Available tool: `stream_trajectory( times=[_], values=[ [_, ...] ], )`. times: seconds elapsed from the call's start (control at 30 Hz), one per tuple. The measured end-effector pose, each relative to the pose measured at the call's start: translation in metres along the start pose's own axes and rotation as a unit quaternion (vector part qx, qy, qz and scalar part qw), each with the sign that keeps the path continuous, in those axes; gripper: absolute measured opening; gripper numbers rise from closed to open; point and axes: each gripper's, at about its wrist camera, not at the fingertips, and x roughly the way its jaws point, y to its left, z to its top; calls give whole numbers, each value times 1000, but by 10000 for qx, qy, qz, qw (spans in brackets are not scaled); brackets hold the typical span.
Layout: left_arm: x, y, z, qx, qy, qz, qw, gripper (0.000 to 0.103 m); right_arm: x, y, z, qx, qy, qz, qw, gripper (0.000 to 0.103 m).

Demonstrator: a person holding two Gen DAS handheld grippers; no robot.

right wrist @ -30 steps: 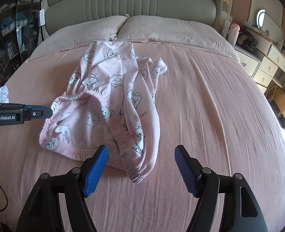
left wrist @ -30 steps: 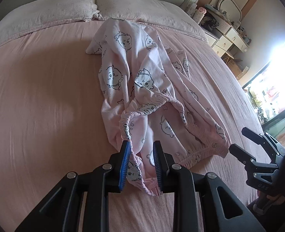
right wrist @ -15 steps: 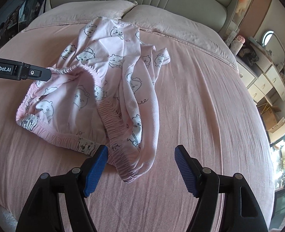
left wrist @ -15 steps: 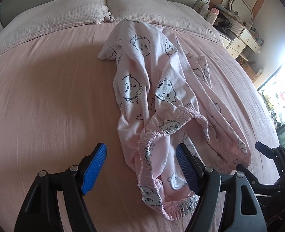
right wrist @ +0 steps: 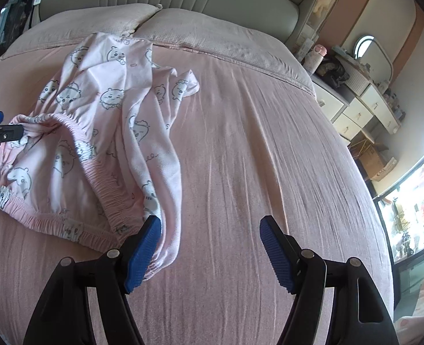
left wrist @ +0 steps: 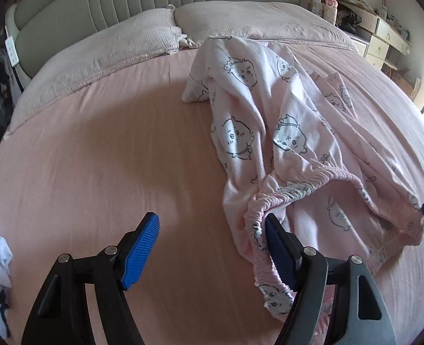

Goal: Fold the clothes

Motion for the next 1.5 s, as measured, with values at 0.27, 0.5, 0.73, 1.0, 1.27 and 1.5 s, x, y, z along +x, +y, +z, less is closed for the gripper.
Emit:
stream_trajectory(
  times=[0.27, 0.5, 0.73, 1.0, 1.27, 1.5],
  values=[
    [4, 0, -4, -18, 77, -256, 9996, 35, -12, -4, 5, 263, -309, 604, 9973, 71],
    [11, -8, -4, -471, 467, -916, 9936, 36, -6, 15, 4, 33, -126, 912, 9958, 71],
    [17, -20, 0, -248, 241, -832, 9959, 36, -8, 18, 4, 35, -134, 1001, 9949, 71],
    [-9, -21, 8, -366, -310, -976, 9941, 30, -10, 22, 3, -21, -228, 1327, 9909, 71],
    [-49, -12, 31, -468, -838, -1011, 9902, 24, -9, 42, 1, -453, -242, 1343, 9896, 71],
    [-75, -3, 48, -650, -1122, -1296, 9831, 24, -7, 38, 3, -269, -302, 1309, 9906, 71]
  ],
)
